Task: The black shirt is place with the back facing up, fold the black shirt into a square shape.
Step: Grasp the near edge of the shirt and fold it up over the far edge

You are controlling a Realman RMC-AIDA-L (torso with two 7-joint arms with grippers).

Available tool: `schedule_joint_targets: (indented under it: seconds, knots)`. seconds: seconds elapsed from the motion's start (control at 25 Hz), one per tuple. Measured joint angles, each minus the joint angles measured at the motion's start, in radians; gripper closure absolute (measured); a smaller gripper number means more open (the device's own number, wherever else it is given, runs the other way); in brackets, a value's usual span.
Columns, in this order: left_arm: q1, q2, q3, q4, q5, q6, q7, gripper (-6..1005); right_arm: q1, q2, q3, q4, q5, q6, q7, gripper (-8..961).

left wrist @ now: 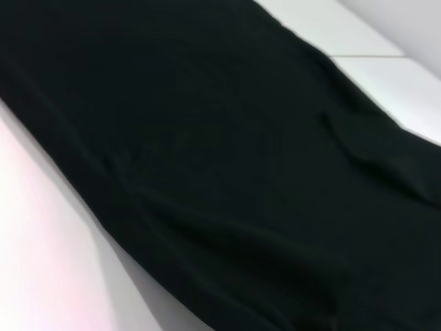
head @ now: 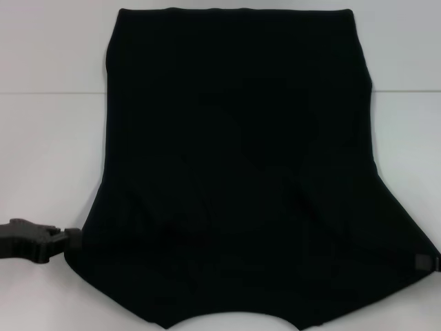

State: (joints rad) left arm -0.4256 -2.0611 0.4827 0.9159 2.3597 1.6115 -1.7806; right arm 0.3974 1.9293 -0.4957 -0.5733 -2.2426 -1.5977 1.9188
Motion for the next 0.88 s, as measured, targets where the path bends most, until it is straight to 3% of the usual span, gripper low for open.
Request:
schedule_joint_targets:
  seconds: [0.28, 0.68, 0.88]
  knots:
    - [0.034, -0.002, -0.012, 0.059, 0.003, 0.193, 0.004, 983, -0.05, -0.031, -0.002, -0.025, -0.029, -0.119, -0.073, 919]
    - [0.06, -0.01, -0.019, 0.063, 0.05, 0.317, 0.01, 983, -0.086, -0.038, 0.016, -0.045, -0.082, -0.184, -0.136, 918]
    - [0.035, -0.008, -0.02, 0.052, 0.048, 0.321, 0.005, 982, -0.053, -0.04, 0.07, -0.049, -0.075, -0.186, -0.132, 918]
